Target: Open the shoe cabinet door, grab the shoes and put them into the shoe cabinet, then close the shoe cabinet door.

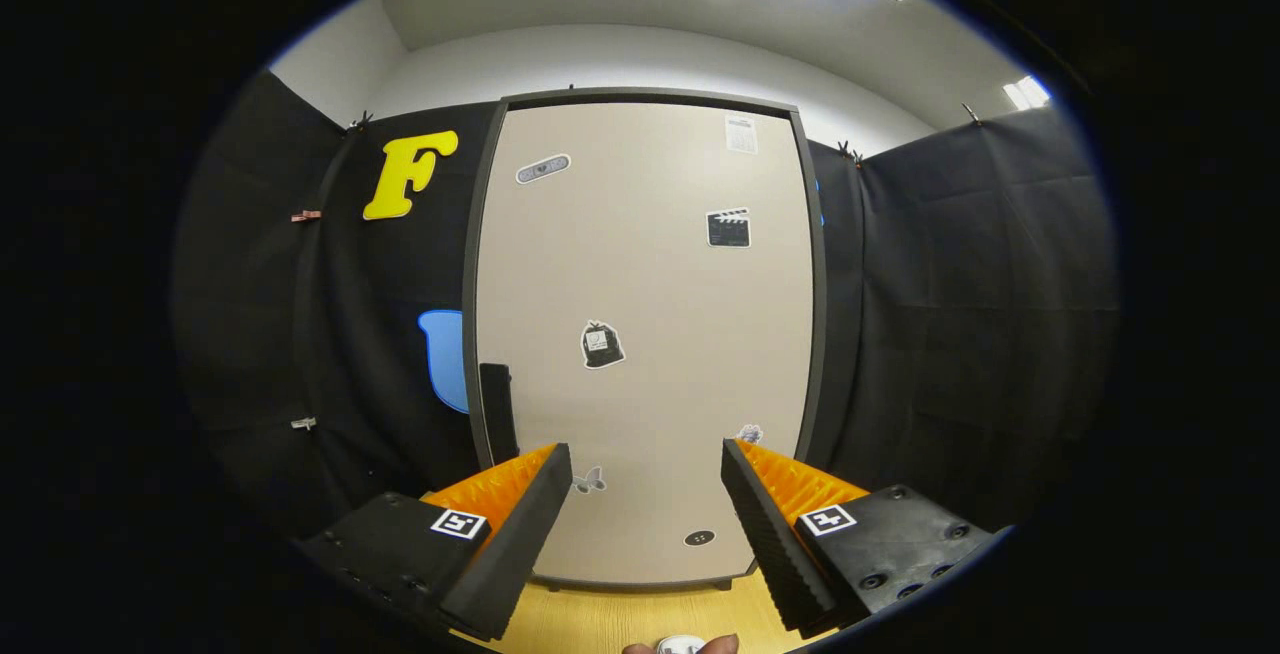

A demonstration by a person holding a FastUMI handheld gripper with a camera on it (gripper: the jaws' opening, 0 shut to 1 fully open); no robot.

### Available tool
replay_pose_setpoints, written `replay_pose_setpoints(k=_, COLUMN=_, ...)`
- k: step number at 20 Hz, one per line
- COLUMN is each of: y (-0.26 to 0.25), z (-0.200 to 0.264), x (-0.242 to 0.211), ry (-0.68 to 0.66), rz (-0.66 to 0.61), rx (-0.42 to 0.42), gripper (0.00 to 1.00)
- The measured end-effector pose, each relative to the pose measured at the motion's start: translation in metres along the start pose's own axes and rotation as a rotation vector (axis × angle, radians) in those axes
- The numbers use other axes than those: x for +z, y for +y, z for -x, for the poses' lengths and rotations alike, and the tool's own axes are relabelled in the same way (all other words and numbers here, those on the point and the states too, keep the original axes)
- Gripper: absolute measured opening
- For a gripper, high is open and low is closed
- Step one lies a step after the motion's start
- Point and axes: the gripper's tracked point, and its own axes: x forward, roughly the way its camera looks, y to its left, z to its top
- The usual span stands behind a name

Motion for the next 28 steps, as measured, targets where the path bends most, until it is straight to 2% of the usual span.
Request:
replay_pose_setpoints(k=10, y=0.011, z=0.001, x=0.000, ry=-0.002, rz=-0.003, rx=0.010, gripper=0.97)
replay_pose_setpoints(k=14, y=0.042, z=-0.011, x=-0.005, ry=0.014, rz=-0.026, rx=0.059, gripper=0.98)
replay_pose_setpoints(k=20, y=0.114, z=-0.055, x=-0.020, ry=0.022, rz=-0.055, rx=0.135, gripper=0.98)
replay_pose_setpoints(k=25, y=0.140, z=-0.107, x=-0.045, ry=0.035, rz=-0.048, rx=0.115, gripper=0.97)
replay_pose_setpoints(k=28, y=0.146, z=-0.127, x=-0.056, ry=0.057, rz=-0.086, rx=0.108, gripper=0.96)
